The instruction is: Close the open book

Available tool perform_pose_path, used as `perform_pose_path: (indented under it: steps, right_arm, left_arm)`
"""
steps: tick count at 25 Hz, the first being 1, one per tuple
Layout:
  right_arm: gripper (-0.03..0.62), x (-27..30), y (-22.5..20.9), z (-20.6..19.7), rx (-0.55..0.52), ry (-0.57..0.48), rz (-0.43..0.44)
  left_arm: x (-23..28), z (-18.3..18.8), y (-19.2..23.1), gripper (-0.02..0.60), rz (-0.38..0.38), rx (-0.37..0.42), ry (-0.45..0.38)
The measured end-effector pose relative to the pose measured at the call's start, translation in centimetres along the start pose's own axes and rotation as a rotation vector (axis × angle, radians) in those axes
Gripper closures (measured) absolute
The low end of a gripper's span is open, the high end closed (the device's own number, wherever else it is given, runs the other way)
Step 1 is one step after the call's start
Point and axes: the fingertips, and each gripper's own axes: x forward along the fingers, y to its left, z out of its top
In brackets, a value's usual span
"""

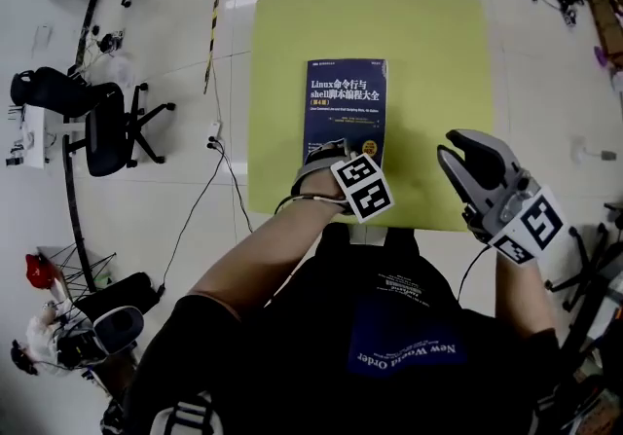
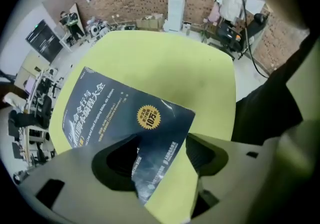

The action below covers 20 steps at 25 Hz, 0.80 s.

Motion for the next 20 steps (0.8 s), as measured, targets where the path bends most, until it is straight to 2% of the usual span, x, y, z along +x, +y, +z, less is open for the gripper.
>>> perform_pose_path:
  steps: [2,5,8,10,12,13,15,18,20]
  right_arm:
    - [0.536,-0.5,1.1,1.2,0.013,-0.014,0.001]
    - [0.536,-1.0,2.6,3.7,0.009,-0.030,-0.006]
    - [0.536,-1.0,4.3,5.8,-0.008,-0.036,-0.014]
    - [0.536,-0.6,5.2,7.3,-0.011,-0.054,-0.015]
    - [0.536,0.1,5.8,9.2,-0.031,-0.079,-0.022]
    - [0.536,0.6,6.1,10.2,-0.049,-0.088,-0.028]
    - [0.536,1.2,6.7,11.8,-0.083,-0.100,-0.041]
    - [0.536,1.7,6.4,13.6,-0.102,-0.108,-0.065]
    - [0.546,2.3,5.9,13.8,-0.096,-0.101,-0.082]
  left_arm:
    - [0.0,0.3,-0.7,0.273,-0.069,-0.062,-0.063]
    - [-2.9,1.6,-1.9,0.272,-0.283,-0.240,-0.270]
    - [-7.0,2.2,-2.5,0.272,-0.429,-0.346,-0.447]
    - [-10.7,2.3,-1.7,0.272,-0.501,-0.404,-0.601]
    - [-15.4,1.9,0.4,0.272,-0.563,-0.471,-0.791]
    - [-18.1,1.3,1.7,0.272,-0.576,-0.504,-0.894]
    - [-23.7,-0.7,4.4,0.272,-0.547,-0.556,-1.095]
    - [-31.2,-4.1,8.3,0.273,-0.430,-0.611,-1.360]
    - [-34.7,-6.8,9.9,0.273,-0.360,-0.642,-1.488]
